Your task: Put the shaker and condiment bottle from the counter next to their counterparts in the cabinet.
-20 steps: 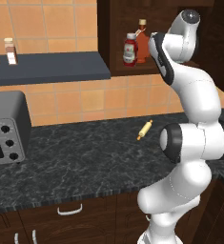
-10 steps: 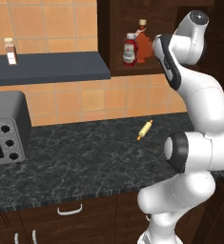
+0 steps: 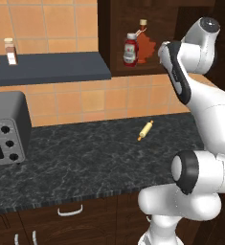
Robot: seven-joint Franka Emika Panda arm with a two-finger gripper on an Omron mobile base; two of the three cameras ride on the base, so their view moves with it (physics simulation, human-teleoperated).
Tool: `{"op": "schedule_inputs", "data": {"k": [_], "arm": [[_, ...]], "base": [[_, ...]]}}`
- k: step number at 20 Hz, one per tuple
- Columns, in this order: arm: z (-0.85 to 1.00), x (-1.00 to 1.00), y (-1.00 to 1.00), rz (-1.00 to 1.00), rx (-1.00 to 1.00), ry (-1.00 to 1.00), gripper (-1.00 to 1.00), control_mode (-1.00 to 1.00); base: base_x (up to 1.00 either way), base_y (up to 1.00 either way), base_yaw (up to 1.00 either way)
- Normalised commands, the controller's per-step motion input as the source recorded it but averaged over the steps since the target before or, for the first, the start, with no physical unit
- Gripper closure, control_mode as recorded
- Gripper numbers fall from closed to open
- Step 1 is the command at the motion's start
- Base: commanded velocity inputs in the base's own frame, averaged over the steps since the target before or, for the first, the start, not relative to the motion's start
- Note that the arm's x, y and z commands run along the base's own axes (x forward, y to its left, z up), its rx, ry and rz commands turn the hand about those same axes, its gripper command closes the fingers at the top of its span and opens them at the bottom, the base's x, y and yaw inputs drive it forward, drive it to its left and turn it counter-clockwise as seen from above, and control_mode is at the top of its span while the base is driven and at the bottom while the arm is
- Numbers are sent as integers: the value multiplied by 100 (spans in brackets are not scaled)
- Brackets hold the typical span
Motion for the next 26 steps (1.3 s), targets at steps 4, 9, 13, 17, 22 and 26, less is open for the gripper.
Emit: {"op": "schedule_inputs", "data": {"k": [4, 9, 13, 17, 22, 26], "arm": [[-13, -56, 4, 0, 0, 0, -100, -100], [-10, -69, 10, 0, 0, 0, -100, -100], [-7, -86, 4, 0, 0, 0, -100, -100], [-10, -100, 18, 0, 0, -3, -100, -100], [-13, -100, 33, 3, 0, -8, -100, -100], [-7, -100, 30, 4, 0, -12, -100, -100]], "base": [[0, 0, 0], [0, 0, 0], [0, 0, 0], [0, 0, 0], [0, 0, 0], [0, 0, 0]]}}
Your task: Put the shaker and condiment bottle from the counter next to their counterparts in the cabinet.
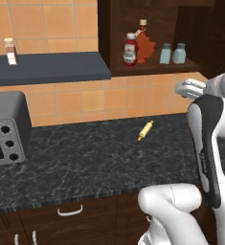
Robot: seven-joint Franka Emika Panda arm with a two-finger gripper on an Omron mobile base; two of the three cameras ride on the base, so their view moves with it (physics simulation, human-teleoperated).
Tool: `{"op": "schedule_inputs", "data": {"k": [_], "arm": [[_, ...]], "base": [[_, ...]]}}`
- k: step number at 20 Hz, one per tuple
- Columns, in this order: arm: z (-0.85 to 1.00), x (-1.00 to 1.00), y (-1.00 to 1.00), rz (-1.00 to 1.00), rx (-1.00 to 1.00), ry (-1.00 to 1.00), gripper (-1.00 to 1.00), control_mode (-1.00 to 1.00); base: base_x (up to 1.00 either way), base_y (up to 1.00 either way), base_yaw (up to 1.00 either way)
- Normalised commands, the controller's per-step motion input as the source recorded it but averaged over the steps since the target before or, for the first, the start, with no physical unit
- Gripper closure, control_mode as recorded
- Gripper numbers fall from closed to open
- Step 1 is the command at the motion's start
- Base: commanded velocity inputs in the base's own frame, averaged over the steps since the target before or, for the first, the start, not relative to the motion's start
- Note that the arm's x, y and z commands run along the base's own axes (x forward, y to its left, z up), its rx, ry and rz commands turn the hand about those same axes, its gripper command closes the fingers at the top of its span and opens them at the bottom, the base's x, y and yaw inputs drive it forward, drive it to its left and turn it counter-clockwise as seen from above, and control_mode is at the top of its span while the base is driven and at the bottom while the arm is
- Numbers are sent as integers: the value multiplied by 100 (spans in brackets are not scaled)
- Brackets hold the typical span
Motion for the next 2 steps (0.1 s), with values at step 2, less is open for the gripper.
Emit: {"op": "schedule_inputs", "data": {"k": [2], "arm": [[-3, -100, 30, 3, 0, -12, -100, -100]], "base": [[0, 0, 0]]}}
